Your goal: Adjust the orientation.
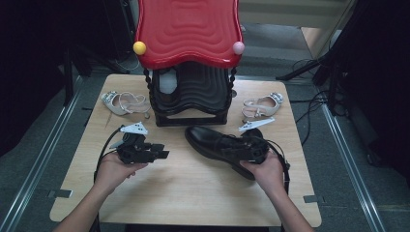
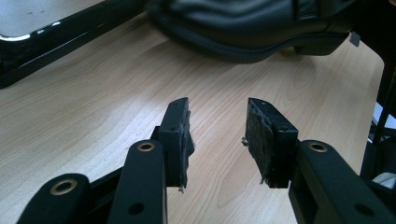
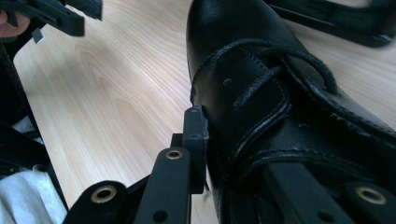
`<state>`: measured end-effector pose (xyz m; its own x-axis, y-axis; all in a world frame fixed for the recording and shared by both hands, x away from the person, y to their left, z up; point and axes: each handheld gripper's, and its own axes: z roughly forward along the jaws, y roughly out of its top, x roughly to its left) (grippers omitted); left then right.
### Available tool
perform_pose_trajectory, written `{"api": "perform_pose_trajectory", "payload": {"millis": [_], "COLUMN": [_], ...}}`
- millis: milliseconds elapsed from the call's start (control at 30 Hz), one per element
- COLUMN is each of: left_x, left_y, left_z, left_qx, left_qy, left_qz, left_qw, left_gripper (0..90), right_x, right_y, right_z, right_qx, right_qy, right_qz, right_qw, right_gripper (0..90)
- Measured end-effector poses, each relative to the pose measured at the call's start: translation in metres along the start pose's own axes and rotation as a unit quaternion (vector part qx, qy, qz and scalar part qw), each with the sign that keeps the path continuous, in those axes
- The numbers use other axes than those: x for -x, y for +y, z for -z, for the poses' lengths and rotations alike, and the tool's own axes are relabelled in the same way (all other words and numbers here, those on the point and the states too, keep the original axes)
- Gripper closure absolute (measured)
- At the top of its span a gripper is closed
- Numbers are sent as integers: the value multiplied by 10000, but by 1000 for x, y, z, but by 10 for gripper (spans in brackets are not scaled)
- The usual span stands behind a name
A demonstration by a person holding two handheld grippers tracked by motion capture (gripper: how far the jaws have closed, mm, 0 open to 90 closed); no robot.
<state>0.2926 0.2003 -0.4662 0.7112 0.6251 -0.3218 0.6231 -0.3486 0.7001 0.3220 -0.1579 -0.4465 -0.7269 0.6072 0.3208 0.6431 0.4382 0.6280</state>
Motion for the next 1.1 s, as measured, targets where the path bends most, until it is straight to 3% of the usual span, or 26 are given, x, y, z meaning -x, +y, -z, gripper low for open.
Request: {"api": "perform_pose_trajectory", "payload": {"millis": [167, 367, 600, 833, 933, 1067, 1100], "left_x": [0, 1, 3, -1, -1, -2, -2], "left_y": [-1, 0, -1, -2, -2, -2, -2], "left_z": [1, -1, -3, -3, -3, -1, -1], "left_qx": [-44, -93, -90, 57, 54, 126, 145], "left_qy": [-109, -180, -275, -219, -162, -89, -86], "left_qz": [-9, -42, -50, 61, 60, 84, 88], "left_qw": [9999, 9998, 9996, 9997, 9998, 9998, 9998], "left_gripper": [694, 727, 800, 806, 810, 814, 822], "right_x": [-11, -29, -43, -42, -42, -35, -32], "right_y": [15, 30, 34, 28, 24, 22, 21], "right_z": [-23, -56, -80, -85, -81, -61, -46], "right_qx": [-99, -259, -438, -364, -353, -217, -158], "right_qy": [112, 244, 194, 262, 344, 527, 508], "right_qz": [138, 228, 327, 253, 335, 215, 270], "right_qw": [9998, 9991, 9983, 9987, 9982, 9981, 9982], "right_gripper": [807, 805, 803, 782, 707, 698, 739]}}
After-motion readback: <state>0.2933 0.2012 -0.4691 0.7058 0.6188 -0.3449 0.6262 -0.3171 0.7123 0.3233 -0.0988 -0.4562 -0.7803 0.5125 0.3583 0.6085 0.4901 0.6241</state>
